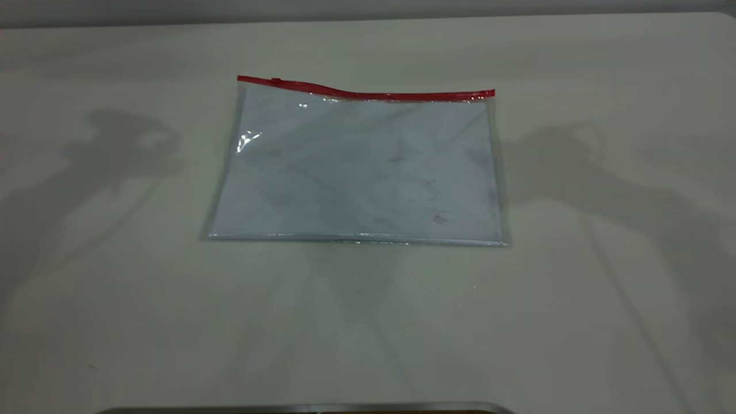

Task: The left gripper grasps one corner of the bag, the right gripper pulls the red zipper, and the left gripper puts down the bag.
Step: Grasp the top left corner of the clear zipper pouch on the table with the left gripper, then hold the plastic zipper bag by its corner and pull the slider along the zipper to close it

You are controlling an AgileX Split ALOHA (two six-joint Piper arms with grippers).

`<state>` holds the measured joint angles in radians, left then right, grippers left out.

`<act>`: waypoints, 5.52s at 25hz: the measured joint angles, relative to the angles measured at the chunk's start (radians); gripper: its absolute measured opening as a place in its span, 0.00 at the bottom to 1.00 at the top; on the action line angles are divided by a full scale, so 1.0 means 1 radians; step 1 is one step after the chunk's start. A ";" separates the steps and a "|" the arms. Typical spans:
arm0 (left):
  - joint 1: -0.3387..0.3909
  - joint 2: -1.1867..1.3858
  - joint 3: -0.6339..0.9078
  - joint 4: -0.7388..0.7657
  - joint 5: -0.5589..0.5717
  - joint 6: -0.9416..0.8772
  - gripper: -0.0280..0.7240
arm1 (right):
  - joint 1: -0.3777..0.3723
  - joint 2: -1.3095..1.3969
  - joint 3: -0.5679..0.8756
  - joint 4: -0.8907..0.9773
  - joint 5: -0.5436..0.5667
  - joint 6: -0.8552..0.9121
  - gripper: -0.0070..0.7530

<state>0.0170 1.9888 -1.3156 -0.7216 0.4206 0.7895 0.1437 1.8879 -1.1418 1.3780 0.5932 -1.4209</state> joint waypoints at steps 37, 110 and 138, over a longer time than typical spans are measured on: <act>-0.044 0.858 -0.845 -0.255 0.504 0.154 0.53 | 0.065 0.161 -0.119 0.015 -0.001 0.005 0.55; -0.290 0.795 -1.211 -0.081 0.747 0.542 0.11 | 0.031 0.620 -0.649 0.081 0.339 -0.106 0.55; -0.308 0.794 -1.211 -0.089 0.747 0.547 0.11 | 0.031 0.652 -0.649 0.093 0.346 -0.157 0.22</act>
<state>-0.2906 2.7828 -2.5261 -0.8101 1.1676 1.3360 0.1743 2.5400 -1.7907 1.4712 0.9392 -1.5774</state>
